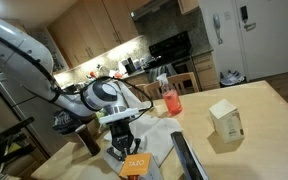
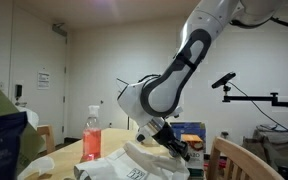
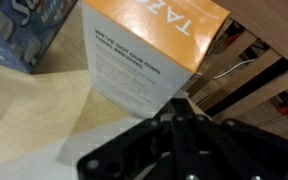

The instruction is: Flatten the bag

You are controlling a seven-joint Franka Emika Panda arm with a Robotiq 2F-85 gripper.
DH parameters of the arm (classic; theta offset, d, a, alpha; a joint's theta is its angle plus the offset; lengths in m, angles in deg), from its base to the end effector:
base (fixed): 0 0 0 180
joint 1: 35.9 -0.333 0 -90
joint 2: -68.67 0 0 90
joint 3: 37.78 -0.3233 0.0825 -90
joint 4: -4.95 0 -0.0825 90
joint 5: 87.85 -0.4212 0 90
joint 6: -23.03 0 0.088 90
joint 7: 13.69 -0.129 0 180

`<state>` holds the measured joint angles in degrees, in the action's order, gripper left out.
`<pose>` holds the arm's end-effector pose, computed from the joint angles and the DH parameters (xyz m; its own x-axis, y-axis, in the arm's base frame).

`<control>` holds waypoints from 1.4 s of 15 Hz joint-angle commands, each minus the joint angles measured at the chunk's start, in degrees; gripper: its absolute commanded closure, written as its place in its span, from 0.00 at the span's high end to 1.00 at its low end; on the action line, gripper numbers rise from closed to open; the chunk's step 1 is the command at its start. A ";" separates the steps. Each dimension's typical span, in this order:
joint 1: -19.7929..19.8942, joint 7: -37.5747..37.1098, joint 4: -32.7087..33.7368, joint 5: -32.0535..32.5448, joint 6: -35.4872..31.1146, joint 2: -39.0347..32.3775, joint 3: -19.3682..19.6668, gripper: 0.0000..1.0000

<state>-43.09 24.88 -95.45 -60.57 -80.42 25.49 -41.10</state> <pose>0.5896 0.0615 0.0727 0.2363 0.7136 -0.6595 0.8452 -0.4858 -0.2228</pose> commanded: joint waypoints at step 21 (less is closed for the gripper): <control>-0.97 0.03 17.82 1.47 2.09 -11.83 -1.26 0.00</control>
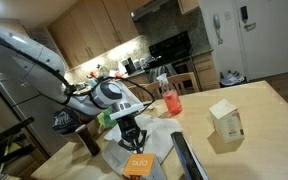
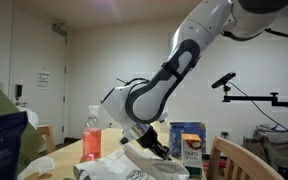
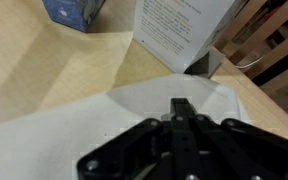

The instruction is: Flatten the bag

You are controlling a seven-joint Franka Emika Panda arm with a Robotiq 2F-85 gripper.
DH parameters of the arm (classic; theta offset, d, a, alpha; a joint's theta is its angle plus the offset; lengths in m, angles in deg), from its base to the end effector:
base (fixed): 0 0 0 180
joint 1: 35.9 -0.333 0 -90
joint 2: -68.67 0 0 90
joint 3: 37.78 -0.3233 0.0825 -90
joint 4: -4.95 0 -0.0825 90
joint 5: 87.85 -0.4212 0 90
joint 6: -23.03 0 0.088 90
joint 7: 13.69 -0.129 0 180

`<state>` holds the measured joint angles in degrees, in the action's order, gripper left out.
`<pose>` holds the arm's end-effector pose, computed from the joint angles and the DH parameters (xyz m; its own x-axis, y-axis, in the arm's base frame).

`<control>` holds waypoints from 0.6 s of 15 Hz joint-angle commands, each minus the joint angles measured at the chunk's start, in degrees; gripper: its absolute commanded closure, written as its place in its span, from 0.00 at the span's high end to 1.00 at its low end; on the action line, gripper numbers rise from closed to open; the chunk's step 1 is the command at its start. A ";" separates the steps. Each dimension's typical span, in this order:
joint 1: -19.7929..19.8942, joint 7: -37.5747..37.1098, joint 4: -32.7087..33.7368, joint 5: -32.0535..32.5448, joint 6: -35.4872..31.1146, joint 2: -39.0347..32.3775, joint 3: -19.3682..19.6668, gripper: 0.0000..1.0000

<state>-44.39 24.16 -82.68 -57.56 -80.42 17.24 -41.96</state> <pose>0.6452 0.0885 0.0575 0.2557 0.7229 -0.6419 0.8865 -0.4403 -0.1426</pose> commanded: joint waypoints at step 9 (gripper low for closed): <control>3.24 9.62 17.05 -9.05 7.23 -12.19 -1.15 0.00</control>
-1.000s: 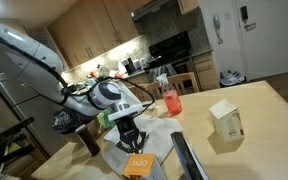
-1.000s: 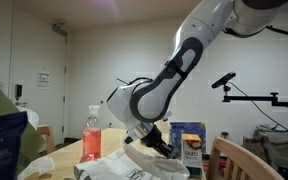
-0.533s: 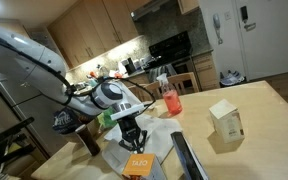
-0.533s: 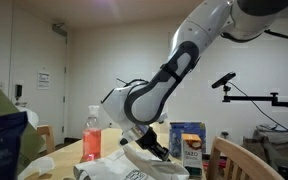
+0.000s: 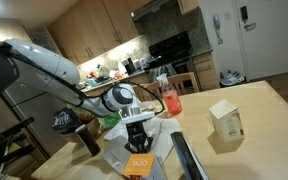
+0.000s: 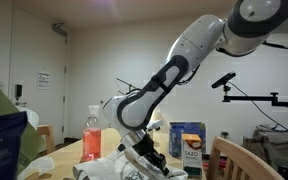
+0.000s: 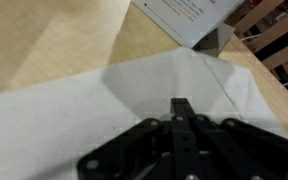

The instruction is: Flatten the bag

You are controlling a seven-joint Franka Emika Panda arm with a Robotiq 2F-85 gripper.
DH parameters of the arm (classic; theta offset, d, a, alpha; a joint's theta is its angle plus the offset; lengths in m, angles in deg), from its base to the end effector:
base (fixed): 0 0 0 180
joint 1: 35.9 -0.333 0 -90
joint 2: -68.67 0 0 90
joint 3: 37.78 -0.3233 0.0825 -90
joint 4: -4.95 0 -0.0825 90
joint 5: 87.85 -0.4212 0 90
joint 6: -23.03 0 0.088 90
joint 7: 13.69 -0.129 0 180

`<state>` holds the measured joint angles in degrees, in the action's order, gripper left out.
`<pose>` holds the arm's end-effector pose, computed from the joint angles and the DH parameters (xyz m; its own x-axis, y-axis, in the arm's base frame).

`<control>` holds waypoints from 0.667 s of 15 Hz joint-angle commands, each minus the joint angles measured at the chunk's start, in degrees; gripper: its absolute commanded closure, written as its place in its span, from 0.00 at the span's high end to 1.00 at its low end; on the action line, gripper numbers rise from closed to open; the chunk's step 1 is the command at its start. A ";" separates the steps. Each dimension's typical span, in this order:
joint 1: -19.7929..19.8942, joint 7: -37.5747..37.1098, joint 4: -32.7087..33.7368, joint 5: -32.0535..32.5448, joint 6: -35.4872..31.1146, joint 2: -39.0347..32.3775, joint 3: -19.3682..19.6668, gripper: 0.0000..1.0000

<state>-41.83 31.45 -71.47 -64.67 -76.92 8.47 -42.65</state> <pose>0.6673 0.0766 0.0214 0.2450 0.7872 -0.5659 0.8399 -0.4639 -0.2818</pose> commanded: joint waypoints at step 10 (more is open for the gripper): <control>-1.14 3.64 21.51 -0.90 23.72 -11.64 1.99 0.00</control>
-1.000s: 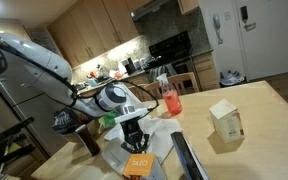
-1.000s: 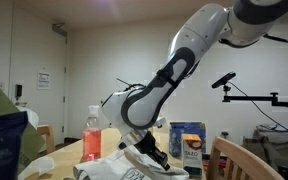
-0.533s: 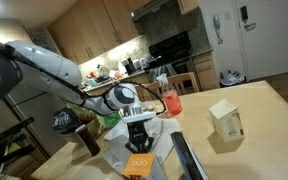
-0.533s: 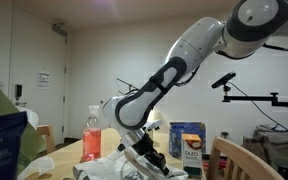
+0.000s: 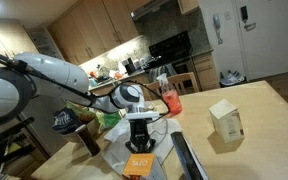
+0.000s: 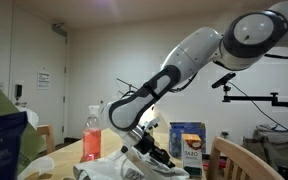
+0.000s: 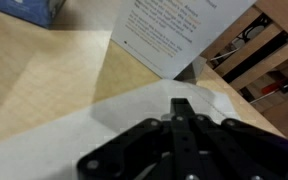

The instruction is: Flatten the bag

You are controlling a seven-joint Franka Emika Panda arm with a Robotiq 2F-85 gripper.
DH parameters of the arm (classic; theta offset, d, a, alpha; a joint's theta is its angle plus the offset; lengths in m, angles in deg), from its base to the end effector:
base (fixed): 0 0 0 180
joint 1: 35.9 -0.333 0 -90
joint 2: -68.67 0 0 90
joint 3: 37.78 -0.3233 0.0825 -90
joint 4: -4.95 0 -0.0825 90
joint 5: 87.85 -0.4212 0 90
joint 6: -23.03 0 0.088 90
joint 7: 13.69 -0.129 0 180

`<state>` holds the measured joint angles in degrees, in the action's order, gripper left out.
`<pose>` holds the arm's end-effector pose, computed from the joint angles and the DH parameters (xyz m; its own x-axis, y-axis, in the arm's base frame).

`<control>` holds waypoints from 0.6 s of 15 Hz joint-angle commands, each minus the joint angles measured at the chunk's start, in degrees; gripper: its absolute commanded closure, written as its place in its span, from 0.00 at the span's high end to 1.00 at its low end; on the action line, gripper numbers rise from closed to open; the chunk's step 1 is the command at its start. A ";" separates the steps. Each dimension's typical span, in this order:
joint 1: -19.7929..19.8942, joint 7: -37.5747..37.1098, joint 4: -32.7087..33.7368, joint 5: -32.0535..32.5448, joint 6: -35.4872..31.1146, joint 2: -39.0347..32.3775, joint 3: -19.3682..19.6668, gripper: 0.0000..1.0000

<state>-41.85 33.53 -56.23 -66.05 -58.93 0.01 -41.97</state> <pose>0.6757 0.0576 0.0210 0.1933 0.7242 -0.6620 0.7370 -0.5525 -0.3892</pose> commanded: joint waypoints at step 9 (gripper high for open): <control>-2.30 -1.21 6.86 6.11 7.77 1.45 4.25 0.00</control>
<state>-43.35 33.39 -48.80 -61.98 -51.92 -1.38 -39.32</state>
